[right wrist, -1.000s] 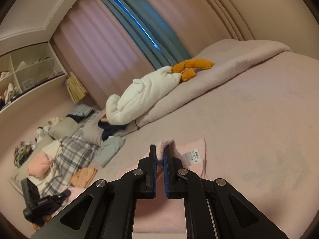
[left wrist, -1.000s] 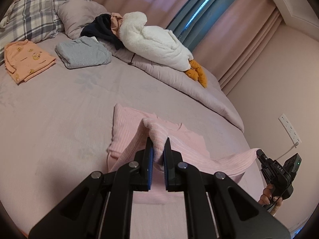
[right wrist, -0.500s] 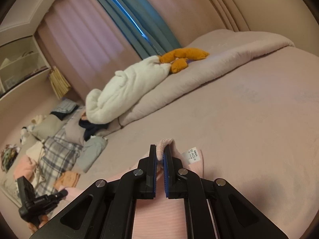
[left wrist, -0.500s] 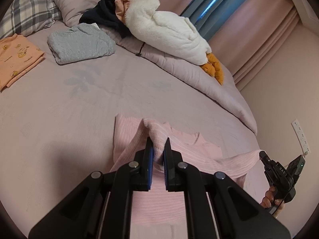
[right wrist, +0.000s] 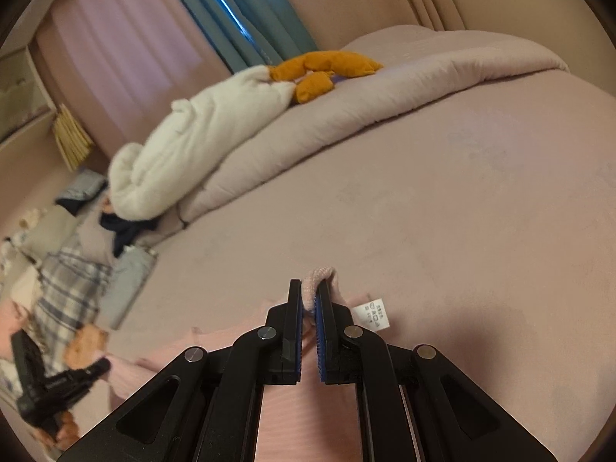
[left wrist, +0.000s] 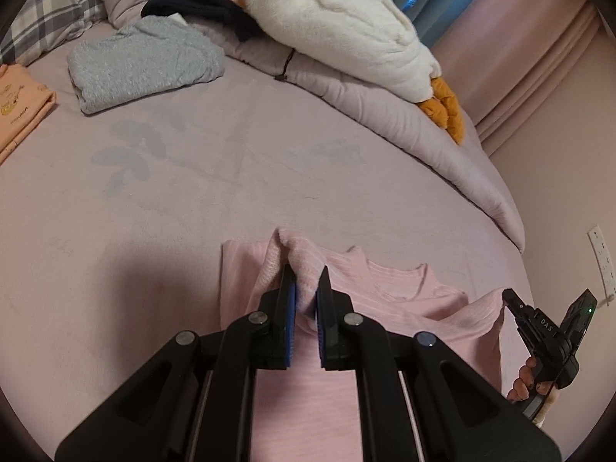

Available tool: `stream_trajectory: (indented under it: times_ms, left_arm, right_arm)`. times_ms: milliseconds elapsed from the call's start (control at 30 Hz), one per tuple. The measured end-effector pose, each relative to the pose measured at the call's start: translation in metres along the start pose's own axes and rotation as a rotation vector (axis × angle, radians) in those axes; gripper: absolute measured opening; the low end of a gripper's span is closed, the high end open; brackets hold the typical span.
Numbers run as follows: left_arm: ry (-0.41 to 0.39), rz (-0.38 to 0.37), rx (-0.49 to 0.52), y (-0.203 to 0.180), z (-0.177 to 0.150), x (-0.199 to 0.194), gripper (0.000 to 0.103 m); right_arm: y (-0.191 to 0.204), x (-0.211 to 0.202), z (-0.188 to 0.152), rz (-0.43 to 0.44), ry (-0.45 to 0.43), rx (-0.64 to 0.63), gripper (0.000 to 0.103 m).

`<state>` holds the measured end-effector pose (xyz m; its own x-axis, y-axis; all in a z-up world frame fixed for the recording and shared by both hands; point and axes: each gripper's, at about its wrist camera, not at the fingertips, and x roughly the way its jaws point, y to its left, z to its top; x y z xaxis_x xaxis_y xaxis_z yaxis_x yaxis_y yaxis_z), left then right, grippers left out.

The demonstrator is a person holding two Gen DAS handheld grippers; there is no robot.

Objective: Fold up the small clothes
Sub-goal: 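Fold the held hem up toward the collar with both grippers, then open both grippers to release the folded shirt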

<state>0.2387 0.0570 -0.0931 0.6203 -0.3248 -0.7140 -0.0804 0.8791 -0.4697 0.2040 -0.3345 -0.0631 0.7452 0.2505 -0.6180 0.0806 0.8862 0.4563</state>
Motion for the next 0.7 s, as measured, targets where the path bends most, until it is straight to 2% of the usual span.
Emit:
stream_trajectory:
  times_ms: [200, 400, 467, 567, 600, 633, 700]
  left_arm:
    - [0.032, 0.03, -0.033, 0.013, 0.004, 0.027, 0.01]
    - [0.015, 0.048, -0.016, 0.016, 0.006, 0.035, 0.015]
    - [0.012, 0.059, -0.02, 0.017, 0.006, 0.037, 0.022]
    - [-0.017, 0.085, -0.03, 0.02, 0.009, 0.038, 0.041]
    - [-0.035, 0.094, -0.038, 0.021, 0.01, 0.036, 0.055]
    - [-0.052, 0.102, -0.05, 0.023, 0.011, 0.034, 0.06]
    - [-0.067, 0.094, -0.06, 0.025, 0.013, 0.032, 0.061]
  right_arm:
    - [0.0, 0.024, 0.003, -0.058, 0.041, -0.017, 0.007]
    - [-0.007, 0.041, 0.003, -0.086, 0.073, 0.006, 0.007]
    - [-0.009, 0.044, 0.001, -0.103, 0.08, 0.008, 0.007]
    - [-0.012, 0.047, 0.001, -0.123, 0.086, 0.017, 0.007]
    - [-0.013, 0.047, 0.002, -0.123, 0.088, 0.02, 0.008]
    - [-0.014, 0.047, 0.002, -0.119, 0.089, 0.023, 0.01]
    - [-0.014, 0.046, 0.005, -0.107, 0.078, 0.034, 0.013]
